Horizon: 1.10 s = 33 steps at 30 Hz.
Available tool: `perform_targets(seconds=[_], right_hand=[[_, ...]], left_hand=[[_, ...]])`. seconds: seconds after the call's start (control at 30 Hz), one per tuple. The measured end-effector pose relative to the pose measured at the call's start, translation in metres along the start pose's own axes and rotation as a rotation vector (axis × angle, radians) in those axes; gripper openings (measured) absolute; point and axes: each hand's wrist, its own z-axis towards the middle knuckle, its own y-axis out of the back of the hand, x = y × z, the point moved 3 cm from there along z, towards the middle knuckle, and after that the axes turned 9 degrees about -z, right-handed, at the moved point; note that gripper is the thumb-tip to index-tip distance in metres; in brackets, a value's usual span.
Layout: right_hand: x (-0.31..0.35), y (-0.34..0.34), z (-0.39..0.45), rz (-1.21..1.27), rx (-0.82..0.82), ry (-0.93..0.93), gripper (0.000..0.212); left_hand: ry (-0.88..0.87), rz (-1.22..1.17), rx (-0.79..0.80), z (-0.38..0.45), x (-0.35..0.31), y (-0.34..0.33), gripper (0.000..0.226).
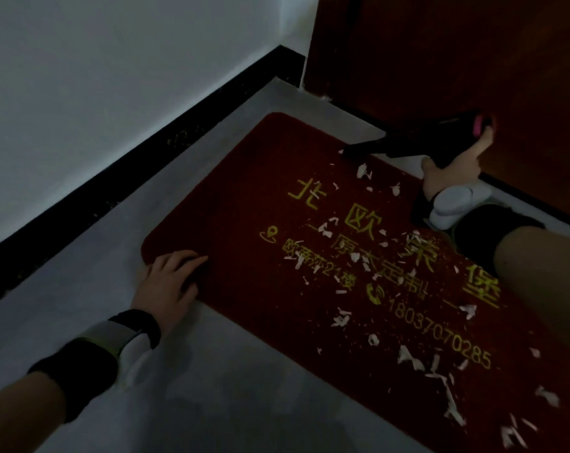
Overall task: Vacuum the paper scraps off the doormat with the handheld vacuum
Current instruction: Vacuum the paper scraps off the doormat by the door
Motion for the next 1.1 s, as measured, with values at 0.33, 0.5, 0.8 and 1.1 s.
perform_targets(seconds=[0.33, 0.5, 0.8, 1.1], right_hand=[[-0.013, 0.005, 0.000, 0.101, 0.269, 0.280, 0.079], [-0.010, 0.004, -0.001, 0.104, 0.259, 0.318, 0.078], [0.019, 0.012, -0.009, -0.049, 0.070, 0.017, 0.076], [0.031, -0.024, 0.012, 0.058, 0.085, 0.087, 0.086]], left_hand=[[-0.016, -0.003, -0.022, 0.012, -0.013, -0.006, 0.075], [-0.019, 0.000, -0.018, 0.012, -0.011, -0.010, 0.075], [-0.054, 0.075, 0.028, 0.009, -0.004, -0.021, 0.072], [-0.026, 0.108, 0.071, 0.008, -0.005, -0.020, 0.080]])
